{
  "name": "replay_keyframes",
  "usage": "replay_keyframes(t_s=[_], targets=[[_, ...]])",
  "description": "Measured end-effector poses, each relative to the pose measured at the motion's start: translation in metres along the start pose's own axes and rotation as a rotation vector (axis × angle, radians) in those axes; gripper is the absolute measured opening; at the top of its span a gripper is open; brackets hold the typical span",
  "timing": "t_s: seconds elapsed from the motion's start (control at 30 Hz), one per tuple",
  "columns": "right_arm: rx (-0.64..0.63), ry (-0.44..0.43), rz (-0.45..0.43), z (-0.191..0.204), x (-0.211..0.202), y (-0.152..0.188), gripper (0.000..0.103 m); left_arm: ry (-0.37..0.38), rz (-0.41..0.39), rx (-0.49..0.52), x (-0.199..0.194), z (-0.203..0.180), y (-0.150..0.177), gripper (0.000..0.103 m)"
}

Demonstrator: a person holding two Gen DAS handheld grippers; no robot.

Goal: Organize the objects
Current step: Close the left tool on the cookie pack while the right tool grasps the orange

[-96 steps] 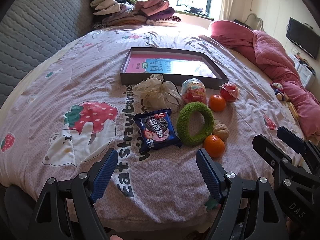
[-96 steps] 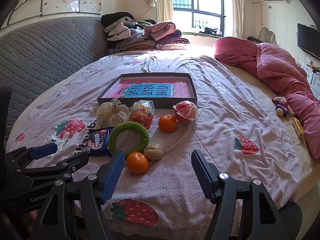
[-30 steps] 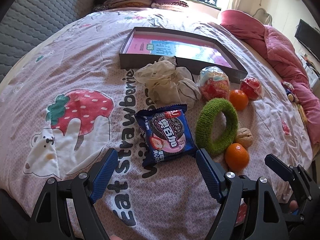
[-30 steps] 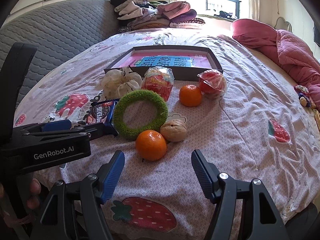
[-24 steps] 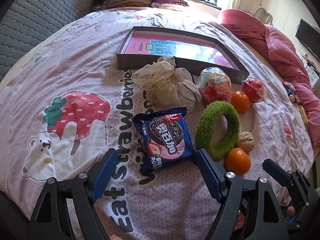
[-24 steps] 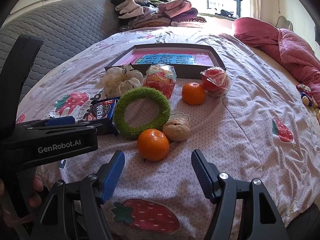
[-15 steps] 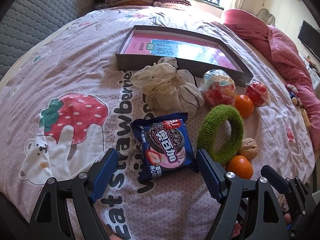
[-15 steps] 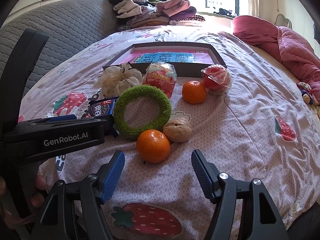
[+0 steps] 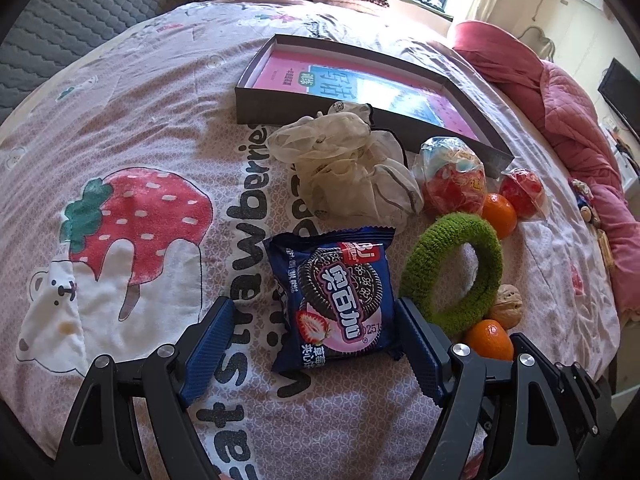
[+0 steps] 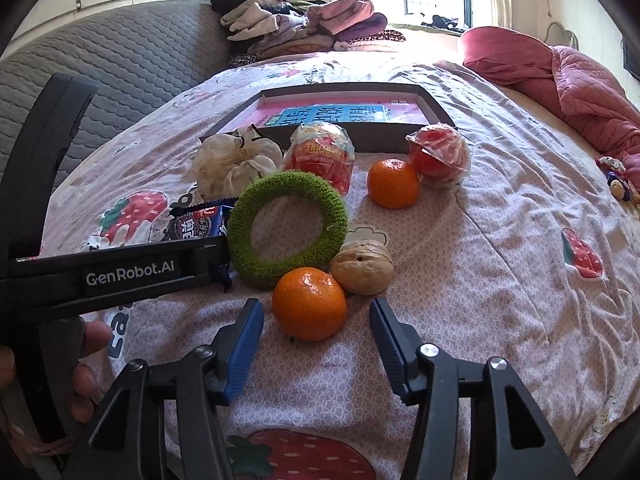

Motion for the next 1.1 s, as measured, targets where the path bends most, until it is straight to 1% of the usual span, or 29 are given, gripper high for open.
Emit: replay_keyframes(t_s=[0.03,0.13,0.2,0.33,0.43,0.47,0.53,0.57,0.6,0.7,0.93,1.1], targets=[[-0.002,-0.003,-0.002,0.000,0.000,0.000,0.046,0.007,0.000,-0.006,0.000,0.002,0.001,0.081],[-0.013,0.001,-0.012,0.003,0.001,0.000,0.042,0.022,0.004,-0.018,0.002,0.004,-0.002,0.082],[-0.021,0.005,-0.007,0.006,0.003,0.000,0.042,0.018,0.017,-0.021,0.005,0.004,-0.004,0.082],[-0.034,0.015,-0.009,0.009,0.005,-0.001,0.039,-0.011,0.030,-0.006,0.010,0.000,-0.009,0.081],[-0.029,0.004,-0.011,0.007,0.004,-0.001,0.039,-0.031,0.029,0.011,0.013,-0.003,-0.010,0.080],[-0.026,-0.001,-0.012,0.006,0.003,0.000,0.039,-0.036,0.021,0.016,0.013,-0.004,-0.010,0.077],[-0.024,-0.011,-0.013,0.005,0.001,0.000,0.039,-0.044,0.013,0.033,0.012,-0.006,-0.011,0.068],[-0.019,-0.019,-0.013,0.004,0.000,0.000,0.039,-0.038,0.007,0.040,0.012,-0.007,-0.011,0.059],[-0.015,-0.026,-0.016,0.003,-0.001,0.001,0.039,-0.035,0.003,0.046,0.010,-0.007,-0.011,0.055],[-0.001,-0.034,-0.019,0.000,-0.004,0.001,0.039,-0.032,0.001,0.063,0.007,-0.009,-0.009,0.053],[0.039,-0.050,-0.036,-0.008,-0.013,-0.002,0.039,0.000,-0.016,0.082,-0.005,-0.012,0.000,0.053],[0.038,-0.054,-0.058,-0.009,-0.020,-0.005,0.039,0.020,-0.032,0.082,-0.016,-0.013,0.005,0.053]])
Point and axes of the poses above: each gripper's, at about its wrist camera, not at the fingertips, and x roughly the way its jaws point, z to its left, y to its underside, the point moved 2 cm from there along x, roughly the way its jaws point, and after that the axes turned 4 degrees about z, right-handed, at the moved point
